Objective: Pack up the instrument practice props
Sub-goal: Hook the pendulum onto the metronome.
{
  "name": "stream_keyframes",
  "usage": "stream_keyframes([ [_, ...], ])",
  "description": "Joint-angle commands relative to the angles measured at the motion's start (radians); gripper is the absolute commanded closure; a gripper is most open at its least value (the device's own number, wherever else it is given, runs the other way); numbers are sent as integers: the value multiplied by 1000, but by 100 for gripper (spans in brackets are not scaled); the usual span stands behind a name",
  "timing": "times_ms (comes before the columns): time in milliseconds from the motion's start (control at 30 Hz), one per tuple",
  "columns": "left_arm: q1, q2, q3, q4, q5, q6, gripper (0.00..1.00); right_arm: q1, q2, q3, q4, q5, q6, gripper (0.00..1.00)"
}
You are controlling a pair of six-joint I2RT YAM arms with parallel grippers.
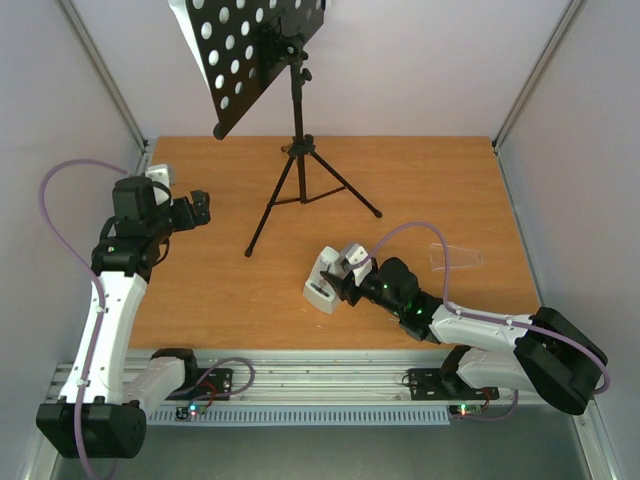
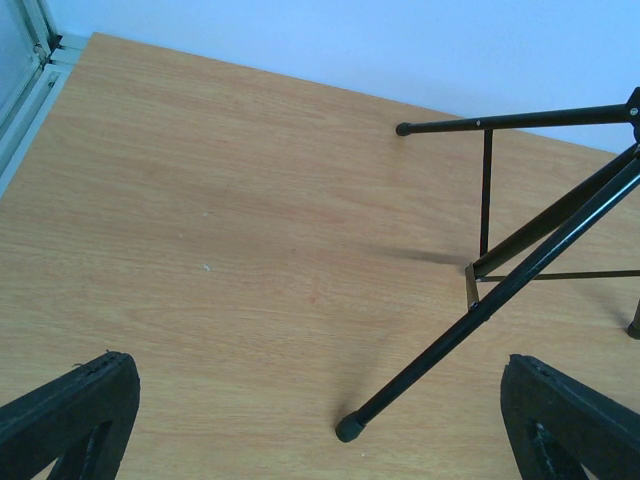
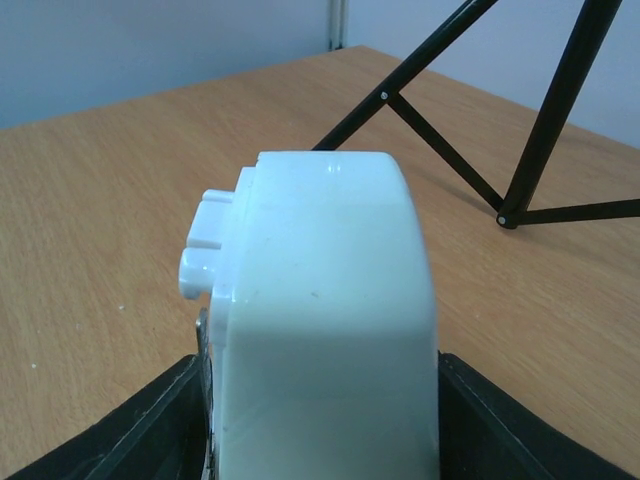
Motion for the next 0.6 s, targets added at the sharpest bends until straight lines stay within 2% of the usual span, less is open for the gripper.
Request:
stream_keyframes([
  [0,-2,3,10,28,14,-5,1,-6,-8,-5,16,-6,22,40],
  [567,-2,1,10,29,24,-7,1,-19,18,44,-52,6,22,38],
])
